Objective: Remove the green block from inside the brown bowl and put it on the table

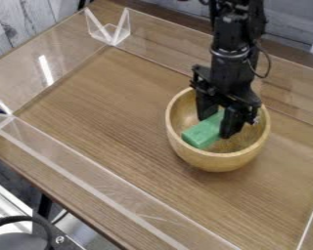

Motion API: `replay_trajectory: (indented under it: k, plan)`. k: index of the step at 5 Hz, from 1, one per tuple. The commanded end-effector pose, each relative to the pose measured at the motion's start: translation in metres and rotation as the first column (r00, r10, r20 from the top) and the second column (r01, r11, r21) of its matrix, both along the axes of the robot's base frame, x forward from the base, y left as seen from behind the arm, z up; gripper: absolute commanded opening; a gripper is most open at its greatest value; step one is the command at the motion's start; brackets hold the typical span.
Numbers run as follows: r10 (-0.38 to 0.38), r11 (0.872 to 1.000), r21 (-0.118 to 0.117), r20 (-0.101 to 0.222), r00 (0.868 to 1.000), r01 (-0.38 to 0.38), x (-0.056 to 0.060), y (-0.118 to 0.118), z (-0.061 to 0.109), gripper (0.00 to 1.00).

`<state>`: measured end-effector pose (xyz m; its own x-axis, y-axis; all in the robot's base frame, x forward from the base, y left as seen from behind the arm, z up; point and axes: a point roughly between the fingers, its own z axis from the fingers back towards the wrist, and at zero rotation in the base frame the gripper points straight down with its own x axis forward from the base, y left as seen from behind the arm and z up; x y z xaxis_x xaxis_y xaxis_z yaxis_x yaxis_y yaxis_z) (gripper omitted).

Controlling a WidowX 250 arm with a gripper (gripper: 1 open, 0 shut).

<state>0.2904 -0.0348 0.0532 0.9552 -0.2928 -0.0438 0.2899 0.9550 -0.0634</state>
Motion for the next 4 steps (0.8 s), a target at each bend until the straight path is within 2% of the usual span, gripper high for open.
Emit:
replay_trajectory:
  k: [1, 3, 4]
  plan:
    - [0.001, 1.000, -0.009, 0.112, 0.994, 0.001, 0.014, 0.000, 0.035, 0.00]
    - [0.007, 1.000, -0.022, 0.149, 0.989, -0.003, 0.020, -0.001, 0.056, 0.00]
    - [0.008, 1.000, -0.026, 0.154, 0.988, -0.004, 0.023, -0.002, 0.056, 0.00]
